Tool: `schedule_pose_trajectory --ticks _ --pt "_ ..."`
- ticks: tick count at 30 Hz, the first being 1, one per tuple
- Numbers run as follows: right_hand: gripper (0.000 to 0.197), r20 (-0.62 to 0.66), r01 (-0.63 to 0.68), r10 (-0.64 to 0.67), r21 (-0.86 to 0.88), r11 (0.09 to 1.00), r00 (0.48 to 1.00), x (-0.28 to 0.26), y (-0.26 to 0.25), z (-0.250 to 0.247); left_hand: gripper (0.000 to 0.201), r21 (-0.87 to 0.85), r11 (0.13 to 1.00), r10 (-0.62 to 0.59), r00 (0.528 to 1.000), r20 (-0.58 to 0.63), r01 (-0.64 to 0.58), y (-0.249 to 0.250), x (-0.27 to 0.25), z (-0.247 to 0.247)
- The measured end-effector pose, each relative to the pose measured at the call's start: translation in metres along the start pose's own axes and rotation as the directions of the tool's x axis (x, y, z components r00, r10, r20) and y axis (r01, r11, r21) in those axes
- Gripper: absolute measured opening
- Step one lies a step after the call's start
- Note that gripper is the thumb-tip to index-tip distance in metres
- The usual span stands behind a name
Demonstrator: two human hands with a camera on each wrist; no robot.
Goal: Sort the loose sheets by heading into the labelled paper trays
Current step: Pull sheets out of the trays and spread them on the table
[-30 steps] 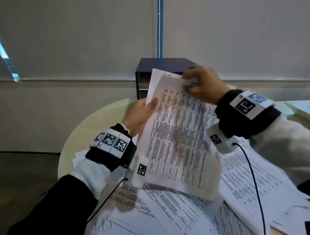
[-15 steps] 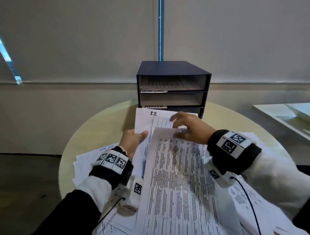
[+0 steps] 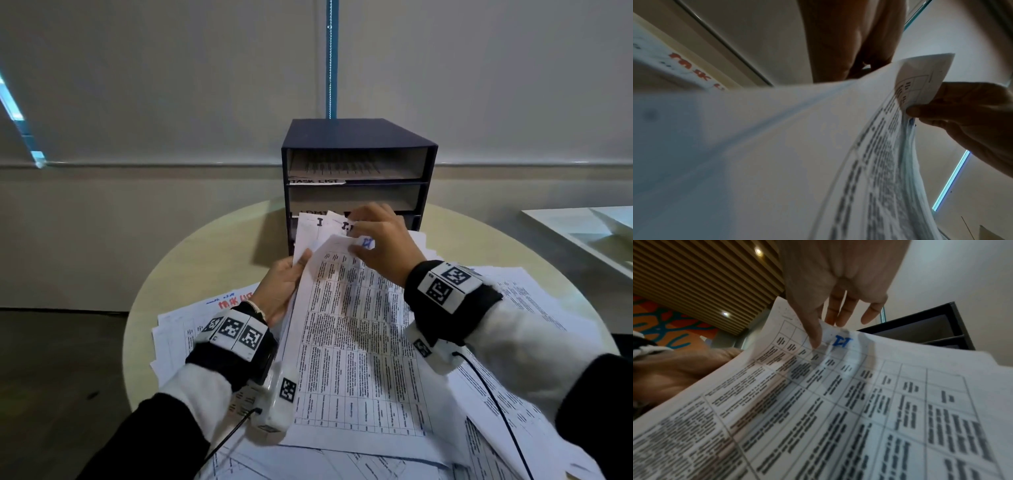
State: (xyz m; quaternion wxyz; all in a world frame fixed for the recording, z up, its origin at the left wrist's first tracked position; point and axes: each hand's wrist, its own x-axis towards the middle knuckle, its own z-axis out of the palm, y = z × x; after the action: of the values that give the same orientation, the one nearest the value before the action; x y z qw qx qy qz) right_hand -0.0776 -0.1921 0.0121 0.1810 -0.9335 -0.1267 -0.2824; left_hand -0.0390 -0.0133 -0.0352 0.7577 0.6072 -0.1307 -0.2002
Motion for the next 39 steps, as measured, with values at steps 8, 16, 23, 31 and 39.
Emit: schedule_pose_trajectory --ticks 8,16,23,31,39 --pt "0.015 -0.042 0.281 -0.284 -0.071 0.957 0.958 -0.018 -0.009 0.007 0.043 -0.053 0.995 -0.087 0.990 -0.108 0.082 0.000 0.000 0.003" --pt "0.005 0.076 0.028 -0.035 0.085 0.996 0.996 -0.019 -0.003 -0.002 0.050 0.302 0.950 0.060 0.995 0.083 -0.083 0.016 -0.014 0.024" --pt "0.011 -0.138 -0.045 0.074 0.207 0.977 0.988 -0.019 -0.008 -0.030 0.020 0.558 0.797 0.286 0.958 -0.014 -0.229 0.011 -0.016 0.045" --pt "0.094 -0.256 -0.573 0.684 0.393 0.719 0.683 -0.055 0.031 -0.030 0.018 0.215 0.928 0.346 0.917 -0.197 -0.304 0.016 -0.024 0.062" --pt "0.026 -0.421 -0.077 0.638 0.795 0.602 0.644 -0.049 0.029 -0.066 0.022 0.193 0.824 0.566 0.795 -0.219 -0.533 0.066 -0.030 0.067"
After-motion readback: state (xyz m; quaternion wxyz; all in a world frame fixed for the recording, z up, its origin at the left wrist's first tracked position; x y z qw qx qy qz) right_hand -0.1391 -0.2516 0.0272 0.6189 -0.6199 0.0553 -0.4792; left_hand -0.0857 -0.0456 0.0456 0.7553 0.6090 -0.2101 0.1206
